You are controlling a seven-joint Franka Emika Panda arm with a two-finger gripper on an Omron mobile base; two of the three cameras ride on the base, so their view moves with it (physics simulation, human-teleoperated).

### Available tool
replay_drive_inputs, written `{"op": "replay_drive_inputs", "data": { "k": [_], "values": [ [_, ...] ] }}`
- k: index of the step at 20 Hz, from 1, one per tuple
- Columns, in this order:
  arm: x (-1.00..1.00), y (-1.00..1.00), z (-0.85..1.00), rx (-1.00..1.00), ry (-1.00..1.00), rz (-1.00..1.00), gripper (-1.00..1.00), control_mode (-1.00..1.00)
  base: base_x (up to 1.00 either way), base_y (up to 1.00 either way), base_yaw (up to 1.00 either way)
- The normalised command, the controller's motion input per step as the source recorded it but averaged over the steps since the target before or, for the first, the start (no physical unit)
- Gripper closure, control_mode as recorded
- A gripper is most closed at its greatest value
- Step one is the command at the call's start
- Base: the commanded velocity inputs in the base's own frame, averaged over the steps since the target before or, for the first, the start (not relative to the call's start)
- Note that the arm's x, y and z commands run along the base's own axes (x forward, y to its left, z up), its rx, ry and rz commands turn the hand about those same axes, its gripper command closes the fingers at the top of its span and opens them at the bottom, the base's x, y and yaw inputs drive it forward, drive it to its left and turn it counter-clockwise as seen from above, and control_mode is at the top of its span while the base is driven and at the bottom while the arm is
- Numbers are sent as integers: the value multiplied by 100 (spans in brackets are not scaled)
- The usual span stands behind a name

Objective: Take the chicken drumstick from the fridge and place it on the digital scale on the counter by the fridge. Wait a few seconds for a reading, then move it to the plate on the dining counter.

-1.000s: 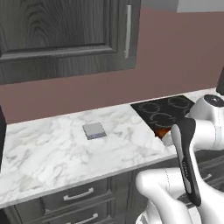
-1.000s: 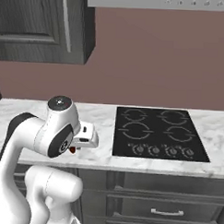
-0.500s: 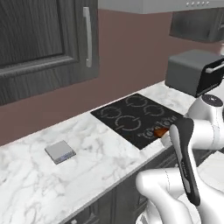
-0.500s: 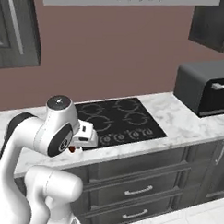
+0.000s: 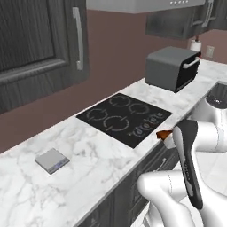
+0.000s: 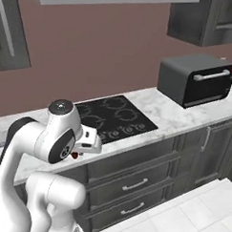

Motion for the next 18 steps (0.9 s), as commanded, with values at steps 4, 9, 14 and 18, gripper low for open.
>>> {"op": "replay_drive_inputs", "data": {
  "k": [4, 9, 14, 18],
  "values": [
    [0, 0, 0, 0, 0, 0, 100, 100, 66, -91, -6],
    [0, 0, 0, 0, 0, 0, 100, 100, 88, -100, 13],
    [0, 0, 0, 0, 0, 0, 100, 100, 90, -100, 6],
    [0, 0, 0, 0, 0, 0, 100, 100, 88, -100, -33]
  ]
}}
